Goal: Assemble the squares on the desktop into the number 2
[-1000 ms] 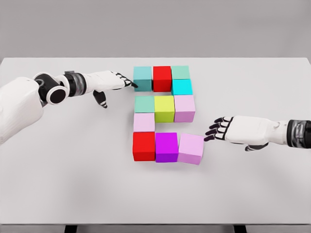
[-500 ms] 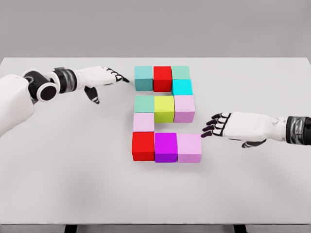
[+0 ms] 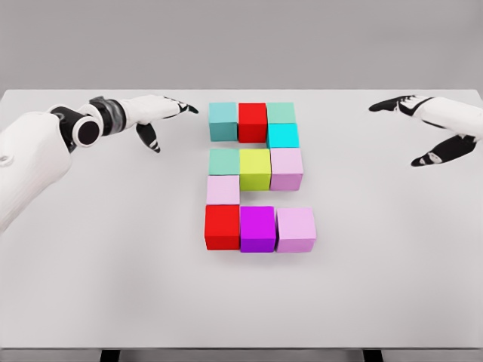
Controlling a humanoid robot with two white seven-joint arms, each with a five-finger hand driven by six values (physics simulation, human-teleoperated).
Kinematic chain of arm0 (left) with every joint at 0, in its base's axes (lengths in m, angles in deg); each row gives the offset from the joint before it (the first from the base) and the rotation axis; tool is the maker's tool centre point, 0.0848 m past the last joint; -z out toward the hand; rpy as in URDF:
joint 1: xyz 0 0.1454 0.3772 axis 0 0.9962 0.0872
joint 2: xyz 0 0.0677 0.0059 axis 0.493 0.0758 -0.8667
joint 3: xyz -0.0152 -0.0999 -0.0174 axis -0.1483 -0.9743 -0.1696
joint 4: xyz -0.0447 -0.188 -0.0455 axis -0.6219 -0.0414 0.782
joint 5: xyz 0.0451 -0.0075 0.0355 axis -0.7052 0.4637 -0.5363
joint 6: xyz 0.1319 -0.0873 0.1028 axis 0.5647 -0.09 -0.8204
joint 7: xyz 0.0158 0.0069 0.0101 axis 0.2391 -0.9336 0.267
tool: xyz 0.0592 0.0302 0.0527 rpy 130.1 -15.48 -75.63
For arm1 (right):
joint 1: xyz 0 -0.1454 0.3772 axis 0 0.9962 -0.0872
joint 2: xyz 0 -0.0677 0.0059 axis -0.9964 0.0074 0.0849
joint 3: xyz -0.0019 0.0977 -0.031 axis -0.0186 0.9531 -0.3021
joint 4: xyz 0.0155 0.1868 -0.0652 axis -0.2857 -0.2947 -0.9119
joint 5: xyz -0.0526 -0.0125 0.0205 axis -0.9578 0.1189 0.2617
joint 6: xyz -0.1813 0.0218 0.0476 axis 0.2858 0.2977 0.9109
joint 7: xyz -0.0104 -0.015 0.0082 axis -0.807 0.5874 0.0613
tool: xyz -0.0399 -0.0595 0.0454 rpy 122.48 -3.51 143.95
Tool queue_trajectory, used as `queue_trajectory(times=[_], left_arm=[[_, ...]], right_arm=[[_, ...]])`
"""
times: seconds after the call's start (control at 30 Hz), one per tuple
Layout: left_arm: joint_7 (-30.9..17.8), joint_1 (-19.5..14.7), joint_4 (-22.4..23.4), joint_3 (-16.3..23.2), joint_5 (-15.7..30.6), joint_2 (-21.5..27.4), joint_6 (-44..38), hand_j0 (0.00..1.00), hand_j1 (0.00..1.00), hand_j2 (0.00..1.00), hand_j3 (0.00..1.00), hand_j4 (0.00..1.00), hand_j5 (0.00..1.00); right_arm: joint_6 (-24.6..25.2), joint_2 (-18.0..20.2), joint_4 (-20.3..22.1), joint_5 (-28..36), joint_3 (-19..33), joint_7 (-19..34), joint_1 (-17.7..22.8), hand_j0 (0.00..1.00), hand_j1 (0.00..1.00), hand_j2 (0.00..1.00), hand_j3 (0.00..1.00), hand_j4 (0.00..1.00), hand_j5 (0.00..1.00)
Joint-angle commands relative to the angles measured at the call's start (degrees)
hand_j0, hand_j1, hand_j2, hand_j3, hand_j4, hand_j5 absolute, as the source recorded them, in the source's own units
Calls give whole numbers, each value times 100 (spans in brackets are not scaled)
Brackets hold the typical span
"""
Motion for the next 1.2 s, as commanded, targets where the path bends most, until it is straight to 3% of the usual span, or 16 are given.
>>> queue_trajectory(times=[0.0,0.2,0.27,0.37,0.43,0.5,0.6,0.93,1.17], left_arm=[[3,0,9,-25,5,-28,-27,100,100,100,100,100,100],[-6,0,0,-25,-4,-99,-27,100,100,100,100,100,100],[-6,0,0,-16,-21,-116,-27,100,100,100,100,100,100],[-14,9,8,-16,-30,-178,-27,100,100,100,100,100,100],[-14,0,8,-16,-39,-178,-27,100,100,100,100,100,100],[-6,9,8,-16,-39,-178,-27,100,100,100,100,100,100],[-14,9,8,-16,-39,-178,-27,100,100,100,100,100,100],[-23,0,-27,-16,-30,-187,-18,100,100,100,100,100,100],[-41,0,-53,-7,-30,-239,-9,100,100,100,100,100,100]], right_arm=[[14,5,-146,369,-19,-2,0,100,100,100,100,100,100],[14,31,-67,317,-90,-2,9,100,100,100,100,100,100],[14,364,258,299,-125,-2,-9,100,100,100,100,100,100],[14,909,1258,-332,-607,-2,-88,100,100,100,100,100,100],[14,1077,2112,-1177,-1029,-2,-18,100,100,100,100,100,100],[14,1086,2456,-1748,-1276,-2,-9,100,100,100,100,100,100],[14,1156,2456,-2188,-1338,-2,70,100,100,100,100,100,100],[14,1138,2465,-2268,-1637,-2,114,100,100,100,100,100,100],[14,901,2465,-2329,-1760,-2,97,100,100,100,100,100,100]])
